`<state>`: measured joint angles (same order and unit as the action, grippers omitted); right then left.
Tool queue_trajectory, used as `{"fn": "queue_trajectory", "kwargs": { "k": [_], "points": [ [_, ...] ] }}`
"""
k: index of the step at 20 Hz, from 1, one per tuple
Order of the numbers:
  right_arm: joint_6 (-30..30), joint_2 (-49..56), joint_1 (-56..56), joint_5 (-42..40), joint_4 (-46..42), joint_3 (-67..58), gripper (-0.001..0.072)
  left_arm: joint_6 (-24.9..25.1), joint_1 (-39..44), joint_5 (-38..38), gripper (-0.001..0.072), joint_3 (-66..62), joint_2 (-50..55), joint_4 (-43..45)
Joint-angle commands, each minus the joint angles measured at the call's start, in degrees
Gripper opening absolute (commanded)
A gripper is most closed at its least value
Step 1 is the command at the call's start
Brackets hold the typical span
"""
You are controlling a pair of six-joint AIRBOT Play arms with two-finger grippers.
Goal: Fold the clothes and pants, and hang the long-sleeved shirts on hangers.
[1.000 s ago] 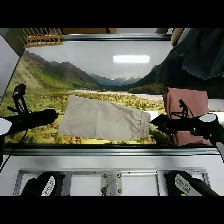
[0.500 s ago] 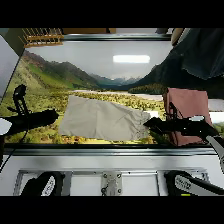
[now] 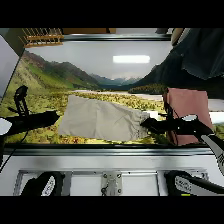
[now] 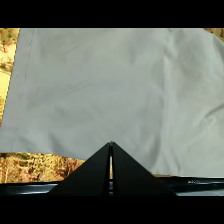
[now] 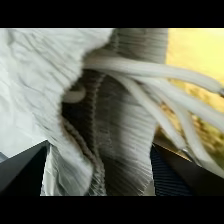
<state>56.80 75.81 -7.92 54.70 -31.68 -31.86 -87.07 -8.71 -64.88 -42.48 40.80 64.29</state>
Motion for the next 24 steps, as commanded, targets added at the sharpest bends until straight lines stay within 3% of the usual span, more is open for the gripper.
{"fn": "queue_trajectory", "kwargs": {
  "k": [1, 6, 7, 8, 9, 11, 13, 15, 18, 21, 24],
  "points": [
    [0.17, 1.16, 3.91, -2.71, 2.82, 0.07, 0.0717, 0.02, 0.02, -0.66, 0.0005, -0.07, -0.04, 0.02],
    [0.2, 1.9, 7.78, -3.89, 4.59, 0.07, 0.0707, 0.02, 0.02, -1.07, 0.0005, -0.07, -0.04, 0.0],
    [0.15, 1.97, 8.2, -3.89, 4.79, 0.07, 0.0598, 0.02, 0.02, -1.05, 0.0006, -0.07, -0.04, 0.02],
    [0.11, 1.95, 8.59, -3.91, 4.96, 0.07, 0.0327, 0.02, 0.02, -1.03, 0.0005, -0.07, -0.04, 0.0],
    [-0.57, 1.95, 8.76, -3.89, 5.33, 0.04, 0.0158, 0.02, 0.02, -1.05, 0.0005, -0.07, -0.04, 0.0],
    [-4.42, 1.92, 9.14, -3.65, 6.82, 0.04, 0.0016, 0.02, 0.02, -1.07, 0.0005, -0.07, -0.04, 0.0],
    [-4.98, 1.6, 9.2, -2.97, 7.43, -0.98, 0.0015, 0.02, 0.02, -1.11, 0.0005, -0.07, -0.04, 0.0],
    [-1.27, 0.52, 8.37, -1.66, 5.86, -5.97, 0.0015, 0.02, 0.02, -1.11, 0.0005, -0.07, -0.04, 0.0],
    [12.7, -0.15, 5.53, -1.36, -3.34, -21.31, 0.0014, 0.02, 0.02, -1.14, 0.0005, -0.07, -0.04, 0.0],
    [28.59, 0.39, -0.09, -3.41, -19.34, -38.34, 0.0013, 0.02, 0.02, -1.05, 0.0005, -0.07, -0.04, 0.0],
    [38.64, 0.74, -8.0, -3.72, -29.09, -48.81, 0.0013, 0.02, 0.02, -1.07, 0.0006, -0.07, -0.04, 0.0]
  ]
}}
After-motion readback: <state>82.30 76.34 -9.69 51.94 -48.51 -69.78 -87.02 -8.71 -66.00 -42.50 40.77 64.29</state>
